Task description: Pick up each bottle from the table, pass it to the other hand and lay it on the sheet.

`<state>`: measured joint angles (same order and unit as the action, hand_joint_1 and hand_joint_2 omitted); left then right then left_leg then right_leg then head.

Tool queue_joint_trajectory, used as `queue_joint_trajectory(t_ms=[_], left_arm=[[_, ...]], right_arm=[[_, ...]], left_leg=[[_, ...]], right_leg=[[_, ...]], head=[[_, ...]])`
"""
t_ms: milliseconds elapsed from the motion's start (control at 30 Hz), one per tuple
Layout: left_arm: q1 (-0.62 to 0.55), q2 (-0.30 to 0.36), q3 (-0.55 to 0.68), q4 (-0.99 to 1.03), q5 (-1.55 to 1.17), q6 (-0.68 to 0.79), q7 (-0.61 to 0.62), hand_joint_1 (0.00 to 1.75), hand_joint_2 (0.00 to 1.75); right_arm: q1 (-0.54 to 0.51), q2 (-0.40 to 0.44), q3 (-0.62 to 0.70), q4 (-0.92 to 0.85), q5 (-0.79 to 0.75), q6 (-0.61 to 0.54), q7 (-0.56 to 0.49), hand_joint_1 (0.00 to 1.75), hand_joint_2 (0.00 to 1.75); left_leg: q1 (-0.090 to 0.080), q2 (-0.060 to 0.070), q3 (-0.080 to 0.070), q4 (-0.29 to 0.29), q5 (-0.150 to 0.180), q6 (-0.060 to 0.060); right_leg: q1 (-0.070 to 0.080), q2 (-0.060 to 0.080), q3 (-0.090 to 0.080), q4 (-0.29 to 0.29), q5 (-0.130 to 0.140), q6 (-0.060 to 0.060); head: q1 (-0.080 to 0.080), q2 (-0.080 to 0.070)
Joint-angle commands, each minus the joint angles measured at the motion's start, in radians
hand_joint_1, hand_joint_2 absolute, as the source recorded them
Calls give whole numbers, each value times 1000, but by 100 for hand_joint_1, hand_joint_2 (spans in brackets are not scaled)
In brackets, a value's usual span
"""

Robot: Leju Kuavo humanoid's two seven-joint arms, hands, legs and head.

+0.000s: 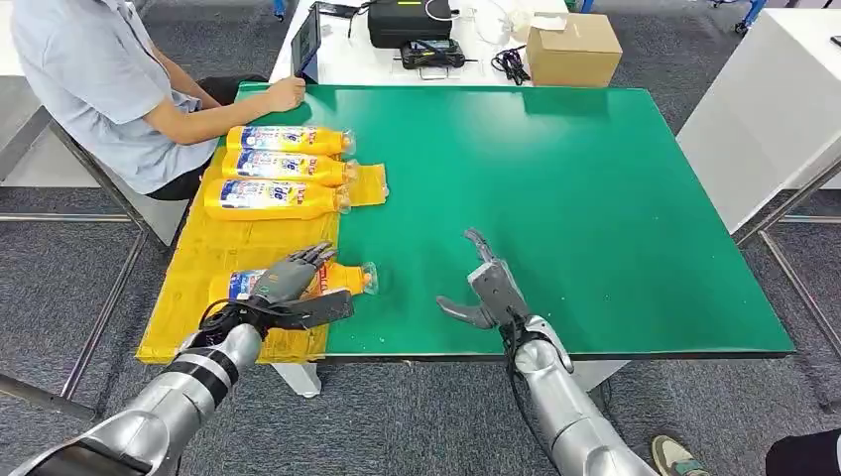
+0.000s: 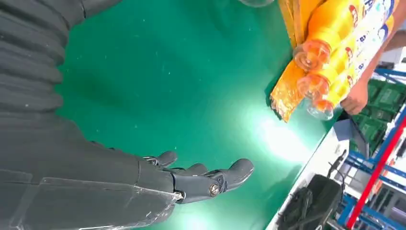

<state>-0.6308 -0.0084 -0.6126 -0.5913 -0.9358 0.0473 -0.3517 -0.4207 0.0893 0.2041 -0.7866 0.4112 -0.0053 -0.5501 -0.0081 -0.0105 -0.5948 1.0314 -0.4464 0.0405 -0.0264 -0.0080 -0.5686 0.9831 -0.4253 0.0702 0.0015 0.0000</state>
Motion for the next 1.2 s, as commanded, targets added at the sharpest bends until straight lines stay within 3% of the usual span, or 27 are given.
queue_joint_trajectory(t_ms=[33,100,233,267,400,500,767,900,967,1000,1133,1167,1200], left_arm=[[21,35,-48,-100,20,17,4,0,175],[70,33,27,-171,176,-53,-94,0,175],[134,26,90,-259,257,1,-137,0,175],[162,18,113,-298,273,29,-141,0,175],[262,-14,171,-449,326,96,-156,0,175],[304,-21,169,-512,334,120,-167,0,175],[321,-15,154,-538,277,184,-176,0,175],[387,-77,194,-672,367,204,-201,0,175],[445,-112,231,-742,475,176,-178,0,175],[479,-125,253,-781,538,155,-170,0,175],[532,-171,312,-809,758,35,-145,0,175],[533,-175,316,-806,769,29,-142,0,175],[534,-178,318,-803,778,23,-138,0,175]], right_arm=[[-29,5,8,48,-1,-1,-1,0,175],[-32,4,21,60,19,-22,-4,0,175],[-21,13,6,35,3,-48,-20,0,175],[2,26,-18,-9,3,-126,-31,0,175],[96,59,-79,-222,-68,-205,-16,0,175],[140,73,-100,-324,-132,-210,-17,0,175],[161,70,-88,-369,-149,-196,-25,0,175],[214,110,-108,-495,-185,-253,-66,0,175],[247,132,-110,-545,-304,-154,27,0,175],[263,129,-89,-561,-313,-127,65,0,0],[304,122,-38,-577,-232,-176,55,0,0],[309,123,-37,-578,-223,-180,57,0,175],[311,122,-34,-574,-216,-179,62,0,175]], left_leg=[[1,2,0,0,0,-2],[1,1,0,0,0,-1],[2,4,0,0,-1,-2],[2,5,0,0,-2,-3],[2,3,-1,0,-2,-3],[1,1,-4,0,-1,-1],[1,1,-6,0,0,-2],[1,1,-6,1,-1,-2],[1,1,-6,1,-2,-2],[2,1,-5,2,-3,-3],[1,3,-4,0,-2,-2],[1,2,-5,0,-2,-2],[2,3,-3,0,-3,-3]], right_leg=[[1,2,-1,0,0,-3],[1,1,-1,0,0,-2],[2,4,-1,-1,0,-3],[3,5,-1,-1,0,-4],[2,2,-2,-1,-1,-4],[1,1,-5,0,-1,-2],[1,1,-6,-1,0,-3],[1,0,-7,0,-1,-2],[1,0,-7,0,-1,-3],[2,1,-6,1,-2,-4],[2,2,-5,-1,-1,-3],[1,2,-6,-1,-1,-2],[2,2,-4,-1,-2,-4]], head=[[0,0],[0,0],[0,0],[0,0],[0,0],[0,0],[0,0],[0,0],[0,0],[0,0],[0,0],[0,0],[0,0]])
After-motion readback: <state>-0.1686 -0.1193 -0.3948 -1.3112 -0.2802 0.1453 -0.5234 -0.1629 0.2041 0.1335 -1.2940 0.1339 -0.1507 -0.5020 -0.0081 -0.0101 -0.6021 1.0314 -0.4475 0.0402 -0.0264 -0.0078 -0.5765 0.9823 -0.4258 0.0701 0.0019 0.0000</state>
